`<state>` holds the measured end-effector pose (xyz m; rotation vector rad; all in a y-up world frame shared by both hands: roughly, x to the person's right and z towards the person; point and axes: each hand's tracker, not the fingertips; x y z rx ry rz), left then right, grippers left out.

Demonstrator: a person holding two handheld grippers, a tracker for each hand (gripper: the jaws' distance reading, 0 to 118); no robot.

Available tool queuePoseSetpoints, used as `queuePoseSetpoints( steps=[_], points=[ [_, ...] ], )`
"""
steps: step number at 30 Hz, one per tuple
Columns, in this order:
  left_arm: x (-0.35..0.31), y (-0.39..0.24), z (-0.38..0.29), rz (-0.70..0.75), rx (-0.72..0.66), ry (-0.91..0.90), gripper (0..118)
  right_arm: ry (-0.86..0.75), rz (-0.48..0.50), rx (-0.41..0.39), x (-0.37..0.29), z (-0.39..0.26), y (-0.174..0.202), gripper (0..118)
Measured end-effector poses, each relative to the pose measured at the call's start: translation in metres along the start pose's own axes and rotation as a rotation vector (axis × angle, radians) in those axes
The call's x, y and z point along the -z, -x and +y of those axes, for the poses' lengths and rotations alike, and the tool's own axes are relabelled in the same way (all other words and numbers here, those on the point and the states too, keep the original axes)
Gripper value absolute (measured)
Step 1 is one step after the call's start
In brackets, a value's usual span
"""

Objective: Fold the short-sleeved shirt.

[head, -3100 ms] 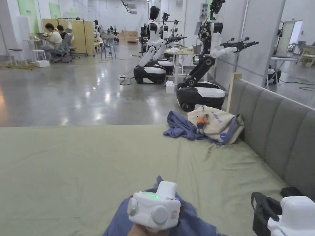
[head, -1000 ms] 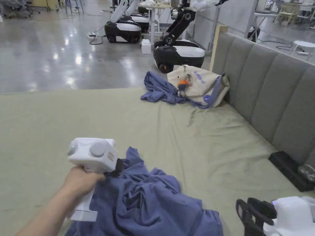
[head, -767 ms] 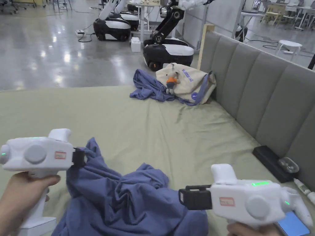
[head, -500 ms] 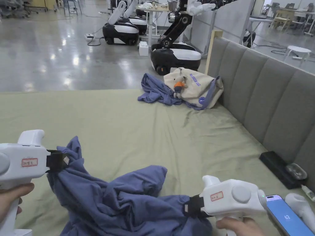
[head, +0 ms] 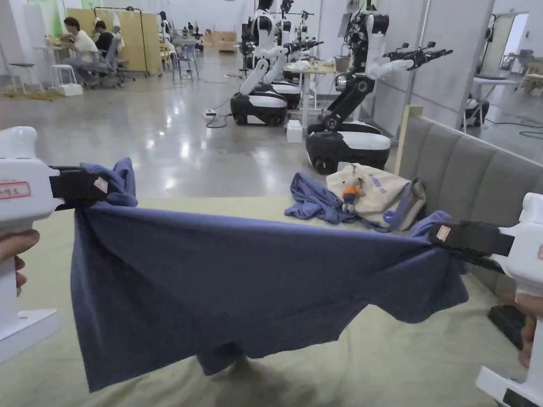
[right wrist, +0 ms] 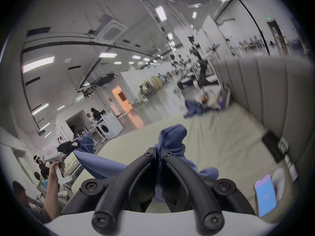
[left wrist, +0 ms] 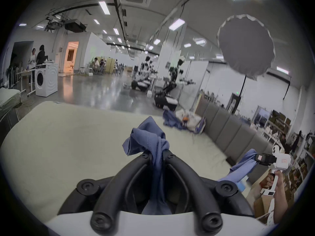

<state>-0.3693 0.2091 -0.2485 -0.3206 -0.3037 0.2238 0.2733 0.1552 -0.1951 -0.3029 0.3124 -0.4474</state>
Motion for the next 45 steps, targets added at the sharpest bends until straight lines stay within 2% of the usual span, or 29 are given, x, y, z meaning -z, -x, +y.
queuePoseSetpoints(
  steps=[2,5,10,14,19,26,29,31,33,40,42,45],
  points=[
    [-0.013,-0.011,0.030,0.034,0.034,-0.039,11,-0.023,0.020,-0.027,-0.001,0.031,0.021,5],
    [-0.025,-0.012,0.073,0.001,-0.036,-0.090,11,-0.056,0.035,-0.037,0.000,0.074,0.051,5],
    [-0.035,-0.020,0.139,0.034,-0.016,-0.130,11,-0.109,0.041,-0.064,0.001,0.135,0.092,5],
    [-0.031,-0.025,0.174,0.068,0.020,-0.132,11,-0.122,0.030,-0.101,0.012,0.171,0.107,5],
    [-0.009,-0.014,0.181,0.087,0.000,-0.119,11,-0.118,0.016,-0.103,0.038,0.191,0.108,5],
    [0.039,0.003,0.163,0.073,0.007,-0.068,11,-0.102,-0.013,-0.123,0.073,0.184,0.085,5],
    [0.058,0.013,0.139,0.053,-0.004,0.026,11,-0.084,-0.021,-0.124,0.084,0.165,0.068,5],
    [0.065,0.015,0.110,0.074,0.006,0.063,11,-0.022,-0.044,-0.175,0.089,0.139,0.056,5],
    [0.073,0.021,0.070,0.075,0.013,0.105,11,0.026,-0.063,-0.193,0.088,0.104,0.043,5],
    [0.089,0.033,-0.137,0.094,-0.060,0.350,11,0.268,-0.175,-0.205,0.077,-0.070,-0.013,5],
    [0.088,0.039,-0.194,0.109,-0.134,0.419,11,0.362,-0.225,-0.182,0.072,-0.121,-0.032,5],
    [0.082,0.055,-0.258,0.150,-0.227,0.429,11,0.479,-0.265,-0.142,0.062,-0.182,-0.053,5]
  ],
)
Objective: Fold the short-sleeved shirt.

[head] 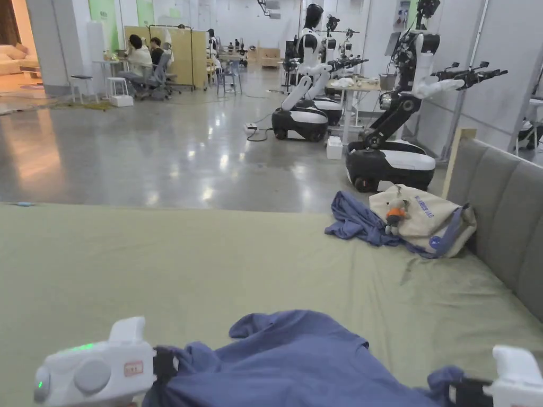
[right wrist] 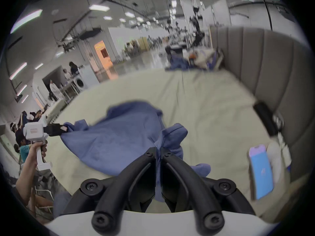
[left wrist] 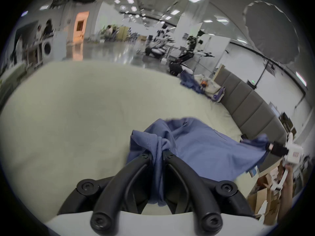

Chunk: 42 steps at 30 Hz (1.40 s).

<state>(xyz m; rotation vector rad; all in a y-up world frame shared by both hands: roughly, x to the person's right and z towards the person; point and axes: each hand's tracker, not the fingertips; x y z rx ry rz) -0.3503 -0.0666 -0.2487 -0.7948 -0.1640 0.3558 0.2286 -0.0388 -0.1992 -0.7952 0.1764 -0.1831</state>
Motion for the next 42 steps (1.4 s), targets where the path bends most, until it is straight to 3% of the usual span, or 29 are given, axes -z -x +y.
queuePoseSetpoints(
  steps=[6,7,8,9,11,12,15,17,18,19,20,21,22,23,28,29,30,31,32,33,36,37,39,40,41,42],
  points=[
    [0.001,0.029,-0.059,0.017,-0.106,-0.073,16,0.048,-0.012,0.004,0.017,-0.058,-0.015,7],
    [0.000,0.035,-0.066,-0.014,-0.143,-0.121,37,0.014,-0.040,0.001,0.013,-0.060,-0.013,26],
    [-0.008,0.037,-0.069,-0.039,-0.169,-0.180,100,-0.040,-0.060,0.000,0.006,-0.058,-0.011,87],
    [-0.023,0.033,-0.072,-0.042,-0.175,-0.250,118,-0.113,-0.096,-0.005,-0.004,-0.057,-0.008,118],
    [-0.057,0.028,-0.073,-0.194,-0.125,-0.470,118,-0.285,-0.175,-0.032,-0.039,-0.063,0.008,111],
    [-0.083,0.016,-0.069,-0.159,-0.073,-0.508,118,-0.458,-0.178,-0.054,-0.062,-0.059,0.021,115],
    [-0.164,-0.023,-0.072,-0.112,0.132,-0.702,118,-0.643,-0.235,-0.085,-0.128,-0.069,0.063,110],
    [-0.208,-0.053,-0.088,-0.035,0.206,-0.759,118,-0.733,-0.236,-0.108,-0.156,-0.076,0.087,92],
    [-0.220,-0.061,-0.093,-0.030,0.254,-0.777,118,-0.752,-0.222,-0.110,-0.163,-0.078,0.095,92],
    [-0.231,-0.067,-0.101,-0.021,0.302,-0.782,113,-0.778,-0.208,-0.115,-0.170,-0.081,0.103,69],
    [-0.239,-0.073,-0.107,0.004,0.309,-0.791,68,-0.777,-0.190,-0.123,-0.175,-0.084,0.111,6],
    [-0.249,-0.081,-0.118,0.035,0.313,-0.779,6,-0.793,-0.183,-0.132,-0.182,-0.088,0.117,3],
    [-0.257,-0.082,-0.128,0.098,0.290,-0.771,0,-0.765,-0.132,-0.133,-0.184,-0.089,0.119,3],
    [-0.256,-0.073,-0.128,-0.029,0.263,-0.752,0,-0.739,-0.137,-0.137,-0.185,-0.090,0.122,3],
    [-0.244,-0.064,-0.123,0.037,0.246,-0.618,0,-0.724,-0.109,-0.153,-0.190,-0.095,0.124,3],
    [-0.230,-0.067,-0.109,0.046,0.270,-0.544,6,-0.718,-0.104,-0.150,-0.189,-0.093,0.122,3],
    [-0.211,-0.067,-0.092,0.052,0.300,-0.468,47,-0.718,-0.110,-0.145,-0.189,-0.092,0.120,3],
    [-0.180,-0.069,-0.064,0.064,0.326,-0.341,109,-0.714,-0.107,-0.143,-0.188,-0.089,0.117,3],
    [-0.143,-0.070,-0.036,0.090,0.352,-0.135,118,-0.708,-0.103,-0.141,-0.186,-0.086,0.115,3],
    [-0.119,-0.088,-0.017,-0.023,0.377,-0.058,118,-0.707,-0.105,-0.139,-0.184,-0.084,0.114,3],
    [-0.034,-0.106,0.015,0.168,0.372,0.084,118,-0.691,-0.113,-0.145,-0.174,-0.077,0.110,3],
    [0.018,-0.072,0.010,0.178,0.337,0.103,118,-0.682,-0.120,-0.147,-0.170,-0.075,0.108,3],
    [0.057,-0.060,0.020,0.192,0.285,0.169,118,-0.662,-0.136,-0.150,-0.164,-0.074,0.103,3],
    [0.068,-0.054,0.025,0.162,0.290,0.185,112,-0.649,-0.140,-0.150,-0.160,-0.073,0.100,3],
    [0.073,-0.054,0.028,0.146,0.298,0.204,68,-0.643,-0.147,-0.150,-0.155,-0.073,0.098,3],
    [0.075,-0.054,0.028,0.145,0.315,0.202,14,-0.634,-0.152,-0.154,-0.151,-0.072,0.096,3]
  ],
)
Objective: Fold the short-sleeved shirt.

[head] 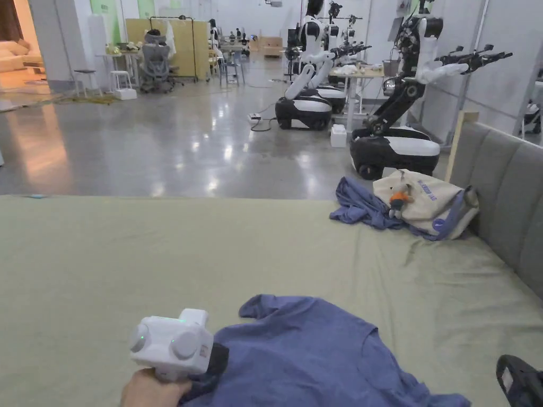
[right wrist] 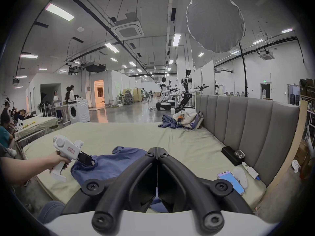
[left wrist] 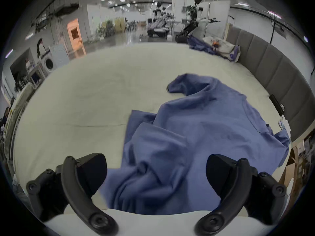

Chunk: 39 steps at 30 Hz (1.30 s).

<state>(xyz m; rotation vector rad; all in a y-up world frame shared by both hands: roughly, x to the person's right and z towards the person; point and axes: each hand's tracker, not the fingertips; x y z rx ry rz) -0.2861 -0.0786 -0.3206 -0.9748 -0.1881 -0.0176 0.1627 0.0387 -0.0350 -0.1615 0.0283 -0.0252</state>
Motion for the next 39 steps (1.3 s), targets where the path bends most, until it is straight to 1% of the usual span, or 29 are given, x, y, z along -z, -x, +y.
queuePoseSetpoints(
  steps=[1,2,3,4,6,7,8,9,10,12,14,15,18,20,22,23,25,26,27,28,29,30,31,33,34,35,36,38,39],
  points=[
    [0.005,-0.003,0.002,0.066,0.055,0.002,6,0.019,-0.012,-0.007,0.005,-0.001,0.000,3],
    [0.003,-0.008,-0.001,0.173,0.144,-0.054,6,0.026,-0.015,-0.009,0.010,-0.003,0.000,3],
    [-0.002,-0.011,-0.009,0.187,0.157,-0.093,6,0.055,-0.009,-0.014,0.016,-0.003,0.001,3],
    [-0.006,-0.007,-0.020,0.091,0.069,-0.065,6,0.072,-0.004,-0.018,0.025,-0.004,0.002,5],
    [-0.026,0.007,-0.040,0.024,-0.053,-0.118,6,0.127,0.025,-0.053,0.052,-0.003,0.008,9],
    [-0.037,0.022,-0.044,0.017,-0.084,-0.182,6,0.152,0.022,-0.073,0.074,-0.001,0.014,24],
    [-0.055,0.031,-0.055,0.022,-0.111,-0.253,6,0.212,0.053,-0.093,0.103,0.003,0.021,89],
    [-0.073,0.038,-0.067,0.036,-0.136,-0.317,6,0.307,0.100,-0.127,0.135,0.006,0.029,118],
    [-0.091,0.044,-0.079,0.029,-0.161,-0.367,6,0.302,0.153,-0.173,0.154,0.009,0.037,118],
    [-0.125,0.044,-0.104,0.019,-0.169,-0.429,6,0.396,0.286,-0.239,0.216,0.012,0.071,118],
    [-0.147,0.051,-0.120,0.032,-0.202,-0.461,6,0.459,0.380,-0.297,0.306,0.018,0.119,118],
    [-0.149,0.051,-0.124,0.017,-0.209,-0.447,6,0.535,0.419,-0.337,0.343,0.016,0.142,118],
    [-0.152,0.054,-0.134,0.026,-0.215,-0.448,6,0.720,0.473,-0.427,0.435,0.003,0.210,117],
    [-0.149,0.054,-0.142,0.000,-0.243,-0.451,6,0.807,0.476,-0.422,0.482,-0.009,0.241,111],
    [-0.148,0.050,-0.143,0.020,-0.233,-0.461,6,0.853,0.458,-0.520,0.511,-0.027,0.262,110],
    [-0.150,0.047,-0.147,0.048,-0.218,-0.502,6,0.878,0.415,-0.598,0.522,-0.038,0.271,101],
    [-0.150,0.051,-0.144,0.002,-0.246,-0.498,6,0.908,0.358,-0.696,0.526,-0.056,0.279,62],
    [-0.149,0.053,-0.142,-0.008,-0.236,-0.501,6,0.915,0.378,-0.688,0.527,-0.063,0.278,54],
    [-0.147,0.052,-0.138,0.001,-0.234,-0.497,6,0.933,0.372,-0.671,0.529,-0.068,0.276,52],
    [-0.149,0.051,-0.140,0.016,-0.229,-0.495,6,0.978,0.393,-0.636,0.530,-0.073,0.272,43],
    [-0.149,0.052,-0.138,0.010,-0.221,-0.499,6,1.031,0.380,-0.613,0.528,-0.078,0.267,16],
    [-0.149,0.052,-0.136,0.009,-0.222,-0.500,6,1.084,0.415,-0.598,0.527,-0.083,0.263,12],
    [-0.151,0.052,-0.135,0.004,-0.230,-0.499,6,1.061,0.456,-0.568,0.520,-0.084,0.259,9],
    [-0.156,0.051,-0.130,-0.008,-0.228,-0.512,6,0.931,0.412,-0.521,0.509,-0.069,0.246,8],
    [-0.160,0.049,-0.127,-0.010,-0.227,-0.528,6,0.872,0.409,-0.460,0.500,-0.055,0.235,8],
    [-0.167,0.048,-0.125,-0.020,-0.222,-0.549,6,0.775,0.405,-0.431,0.486,-0.038,0.226,8],
    [-0.174,0.048,-0.121,-0.035,-0.219,-0.564,6,0.676,0.375,-0.436,0.472,-0.019,0.216,8],
    [-0.193,0.045,-0.104,-0.047,-0.195,-0.586,6,0.513,0.414,-0.302,0.430,0.032,0.181,8],
    [-0.205,0.043,-0.096,-0.043,-0.183,-0.607,6,0.451,0.411,-0.269,0.405,0.056,0.163,8]
  ],
)
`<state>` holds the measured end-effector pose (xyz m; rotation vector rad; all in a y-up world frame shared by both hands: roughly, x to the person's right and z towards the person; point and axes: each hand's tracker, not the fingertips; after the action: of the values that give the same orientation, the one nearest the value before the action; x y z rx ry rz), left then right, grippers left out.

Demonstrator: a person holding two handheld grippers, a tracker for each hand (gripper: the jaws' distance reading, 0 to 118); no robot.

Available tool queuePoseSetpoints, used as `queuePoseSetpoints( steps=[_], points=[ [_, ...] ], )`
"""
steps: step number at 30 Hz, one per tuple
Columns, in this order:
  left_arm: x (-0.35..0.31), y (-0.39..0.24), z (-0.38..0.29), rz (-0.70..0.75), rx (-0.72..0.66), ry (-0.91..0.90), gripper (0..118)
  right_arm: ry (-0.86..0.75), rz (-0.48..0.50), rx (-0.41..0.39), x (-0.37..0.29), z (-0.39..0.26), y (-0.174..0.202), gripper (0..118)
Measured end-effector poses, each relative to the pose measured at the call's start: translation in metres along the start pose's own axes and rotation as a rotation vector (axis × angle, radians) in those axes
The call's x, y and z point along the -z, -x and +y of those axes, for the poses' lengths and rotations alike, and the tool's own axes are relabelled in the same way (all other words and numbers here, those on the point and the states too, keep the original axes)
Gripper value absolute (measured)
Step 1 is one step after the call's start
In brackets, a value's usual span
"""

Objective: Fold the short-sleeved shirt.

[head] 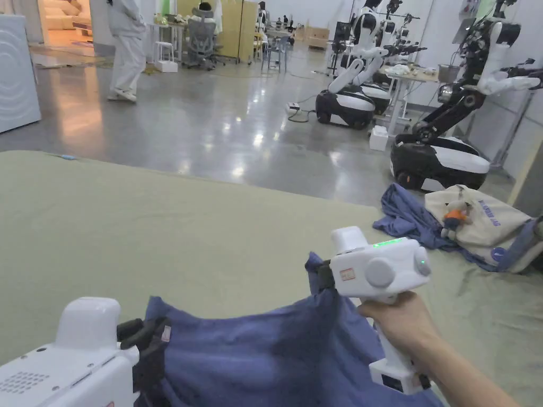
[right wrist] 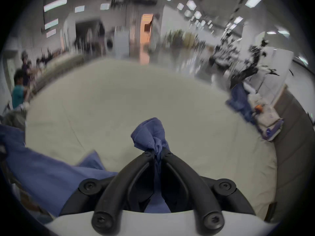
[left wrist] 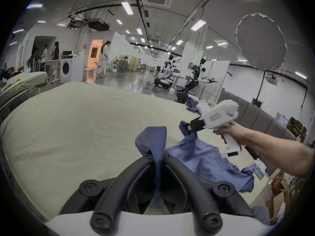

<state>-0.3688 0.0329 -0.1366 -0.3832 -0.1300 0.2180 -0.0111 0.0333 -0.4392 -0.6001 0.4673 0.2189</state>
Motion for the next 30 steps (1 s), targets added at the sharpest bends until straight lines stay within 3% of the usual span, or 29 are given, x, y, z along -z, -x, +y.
queuePoseSetpoints(
  steps=[4,10,13,20,30],
  points=[
    [-0.021,-0.020,0.057,0.003,0.091,-0.099,6,-0.293,-0.066,0.141,-0.153,0.012,-0.022,8],
    [-0.051,-0.049,0.152,-0.052,0.121,-0.173,6,-0.564,-0.170,0.177,-0.328,0.033,-0.023,7],
    [-0.066,-0.073,0.204,-0.057,0.166,-0.220,6,-0.621,-0.235,0.166,-0.387,0.056,-0.022,8],
    [-0.095,-0.123,0.317,-0.064,0.266,-0.300,6,-0.687,-0.359,0.141,-0.462,0.115,-0.014,8],
    [-0.091,-0.139,0.395,-0.020,0.318,-0.335,6,-0.715,-0.432,0.131,-0.473,0.186,-0.026,8]
  ],
)
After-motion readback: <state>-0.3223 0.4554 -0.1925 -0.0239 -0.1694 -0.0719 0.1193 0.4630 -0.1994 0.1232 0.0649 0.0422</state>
